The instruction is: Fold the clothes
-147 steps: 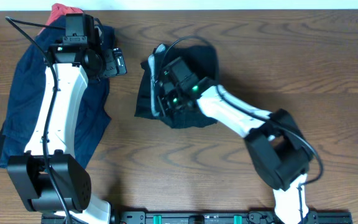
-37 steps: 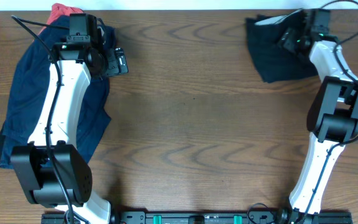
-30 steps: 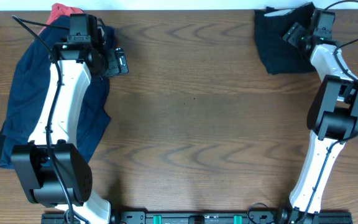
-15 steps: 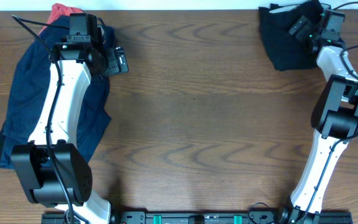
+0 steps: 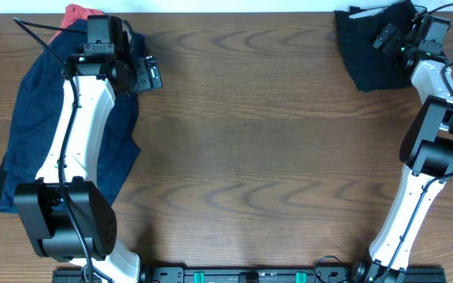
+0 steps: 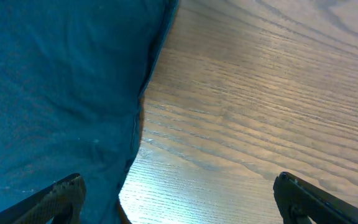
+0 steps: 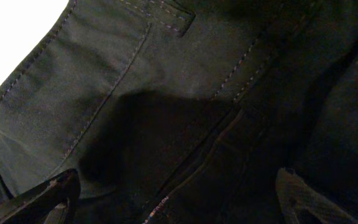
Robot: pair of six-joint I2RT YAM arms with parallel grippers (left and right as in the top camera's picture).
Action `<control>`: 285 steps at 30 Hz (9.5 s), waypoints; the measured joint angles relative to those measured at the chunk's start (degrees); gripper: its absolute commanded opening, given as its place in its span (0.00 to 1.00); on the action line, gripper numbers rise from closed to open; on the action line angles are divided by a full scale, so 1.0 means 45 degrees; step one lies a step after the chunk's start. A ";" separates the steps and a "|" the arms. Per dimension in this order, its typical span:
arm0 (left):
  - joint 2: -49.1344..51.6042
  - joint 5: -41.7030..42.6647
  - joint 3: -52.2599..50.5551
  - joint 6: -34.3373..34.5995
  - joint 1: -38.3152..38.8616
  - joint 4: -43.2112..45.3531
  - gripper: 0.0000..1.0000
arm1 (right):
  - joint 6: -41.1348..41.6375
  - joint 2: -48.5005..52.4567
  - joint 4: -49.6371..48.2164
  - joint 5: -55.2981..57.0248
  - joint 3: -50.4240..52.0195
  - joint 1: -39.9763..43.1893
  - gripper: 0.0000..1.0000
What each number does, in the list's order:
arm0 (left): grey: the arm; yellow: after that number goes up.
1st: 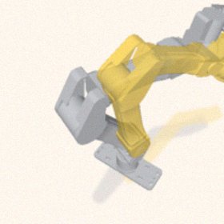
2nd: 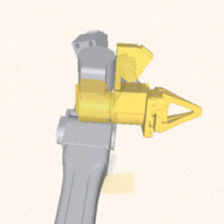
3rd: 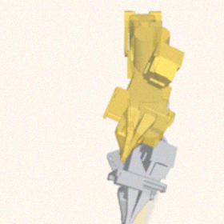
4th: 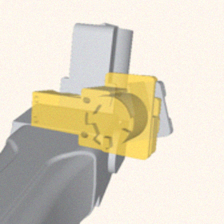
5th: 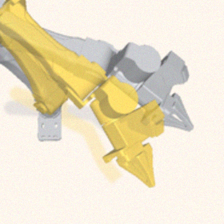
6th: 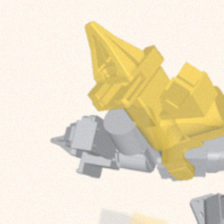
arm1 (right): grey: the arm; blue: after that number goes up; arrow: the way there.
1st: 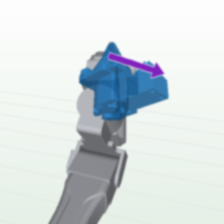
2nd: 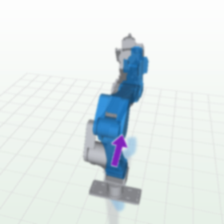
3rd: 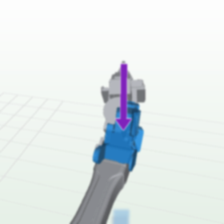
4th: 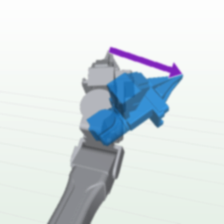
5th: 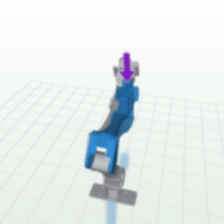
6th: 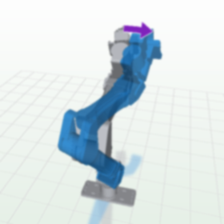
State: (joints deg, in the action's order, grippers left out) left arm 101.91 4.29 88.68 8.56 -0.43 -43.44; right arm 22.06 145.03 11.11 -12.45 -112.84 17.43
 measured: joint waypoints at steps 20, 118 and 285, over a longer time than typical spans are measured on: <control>0.0000 0.0000 0.0000 0.0102 0.0000 0.0175 0.98 | -0.0636 0.0029 0.0223 -0.0277 -0.0151 0.0850 0.99; -0.9763 -0.4216 -0.8087 0.2793 0.5537 -0.0588 0.98 | -0.3497 -1.6791 0.5566 -0.1345 1.1910 -0.0442 0.99; -2.2348 -0.0937 -1.9409 0.0709 -0.1477 0.9233 0.98 | -0.4197 -3.2042 -0.1671 0.0884 2.4927 -0.4439 0.99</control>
State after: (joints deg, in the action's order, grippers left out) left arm 1.34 0.08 1.34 11.75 -7.07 -1.89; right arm 3.18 0.84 3.60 -8.47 -0.67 -2.55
